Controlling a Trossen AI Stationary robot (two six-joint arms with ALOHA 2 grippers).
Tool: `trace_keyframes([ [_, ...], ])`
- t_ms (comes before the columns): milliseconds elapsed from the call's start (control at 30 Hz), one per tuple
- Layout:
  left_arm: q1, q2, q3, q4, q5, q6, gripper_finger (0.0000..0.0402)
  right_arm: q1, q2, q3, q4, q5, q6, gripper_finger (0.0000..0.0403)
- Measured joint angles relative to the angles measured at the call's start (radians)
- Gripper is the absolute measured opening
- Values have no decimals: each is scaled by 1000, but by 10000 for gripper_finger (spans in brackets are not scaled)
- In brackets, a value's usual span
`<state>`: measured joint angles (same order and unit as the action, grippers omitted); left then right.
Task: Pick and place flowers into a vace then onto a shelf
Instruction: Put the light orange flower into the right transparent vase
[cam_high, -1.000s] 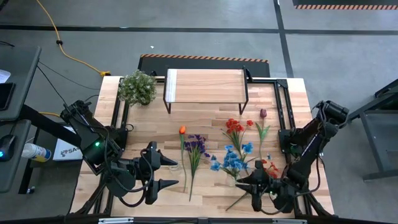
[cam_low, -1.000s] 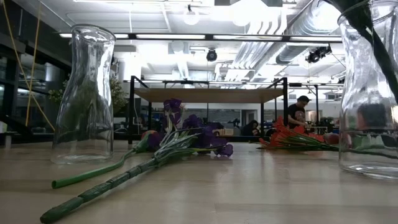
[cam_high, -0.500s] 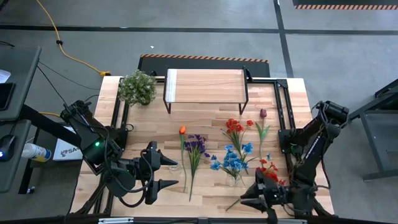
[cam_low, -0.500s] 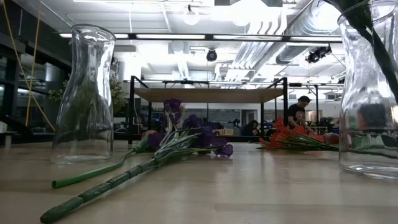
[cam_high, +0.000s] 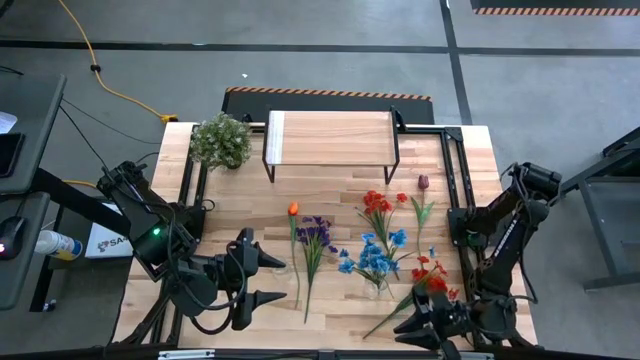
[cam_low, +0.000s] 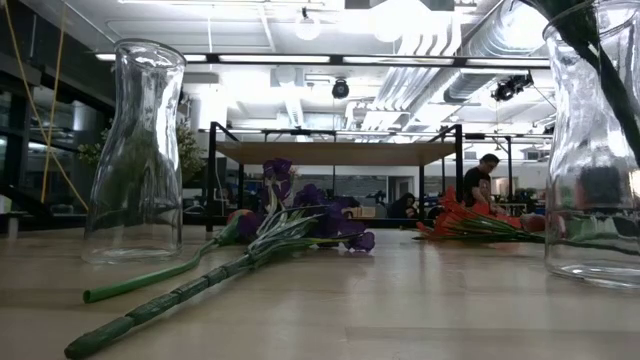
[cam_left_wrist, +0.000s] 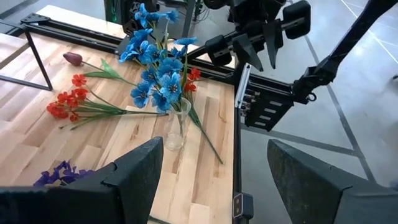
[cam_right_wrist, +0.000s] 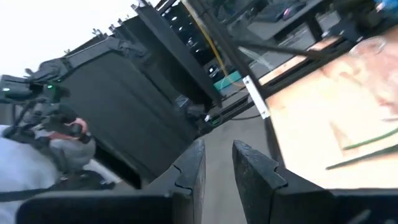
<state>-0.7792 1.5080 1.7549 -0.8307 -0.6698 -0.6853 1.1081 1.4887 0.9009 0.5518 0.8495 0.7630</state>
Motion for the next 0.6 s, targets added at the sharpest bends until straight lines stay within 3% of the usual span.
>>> trace_keyframes([
  [200,0,0,0,-1,7,0,319,0,0,0,69,-22,-14,71],
  [367,0,0,0,-1,34,-1,319,0,0,12,169,-23,-157,71],
  [600,0,0,0,-1,66,-5,319,1,0,152,132,-40,-379,71],
])
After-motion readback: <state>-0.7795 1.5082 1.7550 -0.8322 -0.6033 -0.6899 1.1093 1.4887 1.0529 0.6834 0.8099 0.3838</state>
